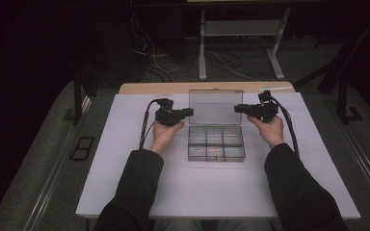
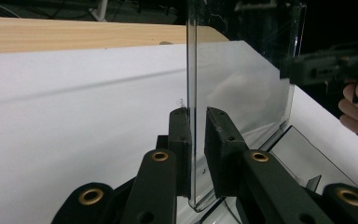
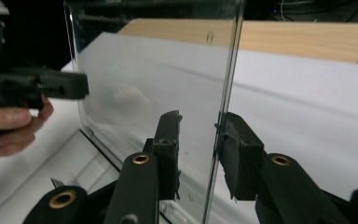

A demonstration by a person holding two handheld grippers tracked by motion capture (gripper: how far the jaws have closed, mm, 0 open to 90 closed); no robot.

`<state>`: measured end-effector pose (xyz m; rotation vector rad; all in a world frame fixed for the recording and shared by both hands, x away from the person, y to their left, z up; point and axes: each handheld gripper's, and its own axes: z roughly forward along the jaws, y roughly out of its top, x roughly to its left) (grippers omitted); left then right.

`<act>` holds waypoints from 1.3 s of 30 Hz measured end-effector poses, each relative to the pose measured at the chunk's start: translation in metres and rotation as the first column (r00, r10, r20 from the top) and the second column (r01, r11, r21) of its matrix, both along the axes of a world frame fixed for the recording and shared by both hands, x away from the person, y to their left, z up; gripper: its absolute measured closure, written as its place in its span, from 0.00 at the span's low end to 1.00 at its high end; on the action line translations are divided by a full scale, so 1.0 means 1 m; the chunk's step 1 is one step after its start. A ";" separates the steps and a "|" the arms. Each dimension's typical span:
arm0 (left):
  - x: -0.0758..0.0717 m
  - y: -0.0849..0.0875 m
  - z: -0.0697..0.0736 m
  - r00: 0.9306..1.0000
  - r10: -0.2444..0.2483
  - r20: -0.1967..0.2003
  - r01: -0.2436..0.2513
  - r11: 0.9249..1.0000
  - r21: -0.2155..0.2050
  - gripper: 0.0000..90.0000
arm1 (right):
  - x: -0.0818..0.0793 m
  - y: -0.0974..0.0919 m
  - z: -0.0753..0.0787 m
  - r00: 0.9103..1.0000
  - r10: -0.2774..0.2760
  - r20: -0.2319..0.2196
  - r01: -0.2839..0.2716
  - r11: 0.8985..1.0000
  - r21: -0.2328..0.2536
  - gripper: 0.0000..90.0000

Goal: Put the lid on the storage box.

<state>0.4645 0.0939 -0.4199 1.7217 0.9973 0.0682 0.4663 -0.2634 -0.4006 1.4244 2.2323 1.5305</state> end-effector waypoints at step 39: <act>0.012 -0.009 0.037 0.999 0.017 0.049 -0.015 0.999 -0.041 0.70 | -0.002 0.000 0.010 0.999 0.027 0.029 -0.027 1.000 -0.012 0.80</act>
